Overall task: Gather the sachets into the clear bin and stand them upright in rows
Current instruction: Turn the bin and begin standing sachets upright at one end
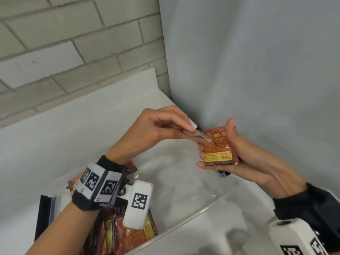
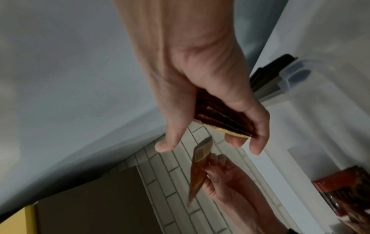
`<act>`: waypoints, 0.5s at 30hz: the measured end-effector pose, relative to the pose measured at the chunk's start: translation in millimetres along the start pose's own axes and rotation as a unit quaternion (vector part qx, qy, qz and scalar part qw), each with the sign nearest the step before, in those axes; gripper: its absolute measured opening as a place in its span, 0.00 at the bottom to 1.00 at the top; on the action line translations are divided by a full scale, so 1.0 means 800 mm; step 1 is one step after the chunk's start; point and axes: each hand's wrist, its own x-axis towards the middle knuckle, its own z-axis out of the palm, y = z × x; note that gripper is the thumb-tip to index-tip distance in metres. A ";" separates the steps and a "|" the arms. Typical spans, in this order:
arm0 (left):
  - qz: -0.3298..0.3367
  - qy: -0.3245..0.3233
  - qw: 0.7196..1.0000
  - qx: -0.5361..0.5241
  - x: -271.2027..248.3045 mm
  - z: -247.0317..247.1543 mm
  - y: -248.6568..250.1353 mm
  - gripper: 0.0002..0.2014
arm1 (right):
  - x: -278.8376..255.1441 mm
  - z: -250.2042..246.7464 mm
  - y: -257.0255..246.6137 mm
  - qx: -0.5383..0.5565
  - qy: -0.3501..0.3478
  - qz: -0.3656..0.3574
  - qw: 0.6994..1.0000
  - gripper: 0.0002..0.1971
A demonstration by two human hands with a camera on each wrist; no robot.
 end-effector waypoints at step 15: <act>-0.075 0.011 0.997 -0.012 0.000 -0.007 0.000 0.10 | -0.001 0.013 -0.001 0.002 0.023 -0.019 1.000 0.08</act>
